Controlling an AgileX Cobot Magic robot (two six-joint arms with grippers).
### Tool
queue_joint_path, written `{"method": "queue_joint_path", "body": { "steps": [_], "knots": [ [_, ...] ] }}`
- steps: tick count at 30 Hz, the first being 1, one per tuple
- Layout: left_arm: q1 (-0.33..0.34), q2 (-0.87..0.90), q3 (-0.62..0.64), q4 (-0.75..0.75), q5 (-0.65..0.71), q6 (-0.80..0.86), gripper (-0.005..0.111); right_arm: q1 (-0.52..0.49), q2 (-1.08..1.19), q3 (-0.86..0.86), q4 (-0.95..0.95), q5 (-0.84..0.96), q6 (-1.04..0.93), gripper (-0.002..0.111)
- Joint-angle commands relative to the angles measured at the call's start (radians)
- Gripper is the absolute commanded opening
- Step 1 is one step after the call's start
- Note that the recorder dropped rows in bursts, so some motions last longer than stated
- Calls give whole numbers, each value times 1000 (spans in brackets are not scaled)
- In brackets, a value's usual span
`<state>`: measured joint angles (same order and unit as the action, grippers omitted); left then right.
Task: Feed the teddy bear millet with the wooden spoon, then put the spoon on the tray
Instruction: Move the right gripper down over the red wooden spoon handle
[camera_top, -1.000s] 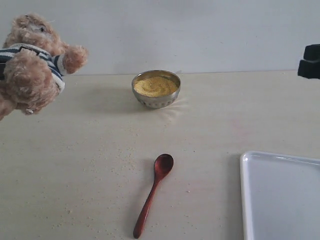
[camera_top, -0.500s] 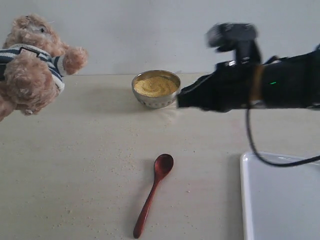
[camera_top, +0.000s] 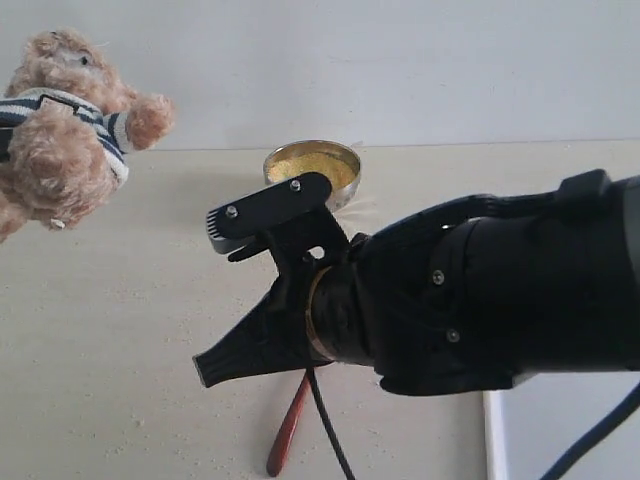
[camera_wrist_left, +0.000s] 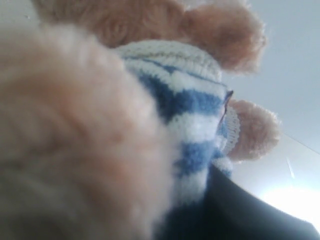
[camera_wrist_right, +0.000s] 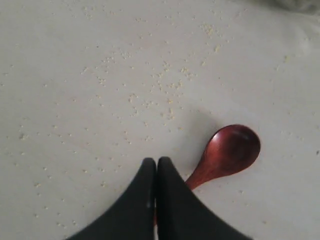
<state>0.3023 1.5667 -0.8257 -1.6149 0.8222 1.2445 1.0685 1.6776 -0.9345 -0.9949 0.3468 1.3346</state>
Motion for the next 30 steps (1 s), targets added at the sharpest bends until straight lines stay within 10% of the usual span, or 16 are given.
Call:
{"method": "queue_joint_path", "body": {
  "steps": [1,8,16,30],
  "knots": [
    [3,-7,2,-12,15,7,5,3,4,-5,148,-2,12,2],
    [3,-7,2,-12,17,7,5,11,72,-5,202,-87,-59,9],
    [3,-7,2,-14,19,7,5,11,109,-5,282,49,-71,88],
    [3,-7,2,-19,15,20,5,11,129,-5,299,13,-81,85]
  ]
}}
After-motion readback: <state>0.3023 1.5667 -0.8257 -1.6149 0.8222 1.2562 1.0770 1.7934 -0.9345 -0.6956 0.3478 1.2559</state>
